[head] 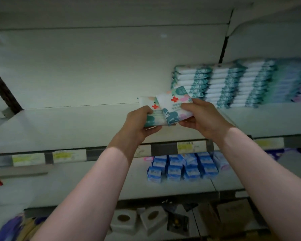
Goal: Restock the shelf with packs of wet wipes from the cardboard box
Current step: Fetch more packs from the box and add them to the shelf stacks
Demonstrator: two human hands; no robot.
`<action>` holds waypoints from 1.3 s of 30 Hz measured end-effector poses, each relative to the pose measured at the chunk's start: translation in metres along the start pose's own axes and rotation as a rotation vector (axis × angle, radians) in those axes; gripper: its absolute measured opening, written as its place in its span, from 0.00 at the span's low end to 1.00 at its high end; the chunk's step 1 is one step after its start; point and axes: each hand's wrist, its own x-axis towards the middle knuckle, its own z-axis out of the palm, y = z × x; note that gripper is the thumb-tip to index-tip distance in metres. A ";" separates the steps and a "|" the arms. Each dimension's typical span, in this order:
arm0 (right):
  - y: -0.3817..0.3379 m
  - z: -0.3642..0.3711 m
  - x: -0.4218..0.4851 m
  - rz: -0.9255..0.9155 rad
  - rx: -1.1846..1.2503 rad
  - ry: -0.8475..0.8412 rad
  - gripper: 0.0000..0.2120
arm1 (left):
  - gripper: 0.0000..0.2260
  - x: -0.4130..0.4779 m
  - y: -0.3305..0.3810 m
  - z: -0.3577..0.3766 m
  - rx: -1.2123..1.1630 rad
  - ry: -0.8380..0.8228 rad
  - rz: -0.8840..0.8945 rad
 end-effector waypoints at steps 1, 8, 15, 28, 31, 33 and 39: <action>0.000 -0.002 0.009 0.007 -0.008 -0.017 0.05 | 0.03 0.004 0.001 0.001 0.002 0.022 0.005; 0.000 0.003 0.067 0.151 -0.085 -0.204 0.07 | 0.10 0.041 0.009 -0.006 0.010 0.145 -0.031; 0.012 0.019 0.122 0.269 0.051 -0.158 0.02 | 0.20 0.092 0.020 -0.015 -0.091 0.191 -0.070; 0.059 0.059 0.205 0.209 -0.076 0.047 0.13 | 0.21 0.167 0.031 -0.036 0.099 0.490 -0.126; 0.070 0.057 0.228 0.164 -0.295 0.113 0.16 | 0.20 0.176 0.038 -0.054 0.022 0.565 -0.089; 0.075 0.056 0.234 0.129 -0.473 0.125 0.16 | 0.16 0.178 0.041 -0.062 -0.022 0.554 -0.085; 0.062 0.059 0.221 -0.223 -1.339 0.136 0.15 | 0.02 0.179 0.048 -0.054 -0.025 0.398 -0.119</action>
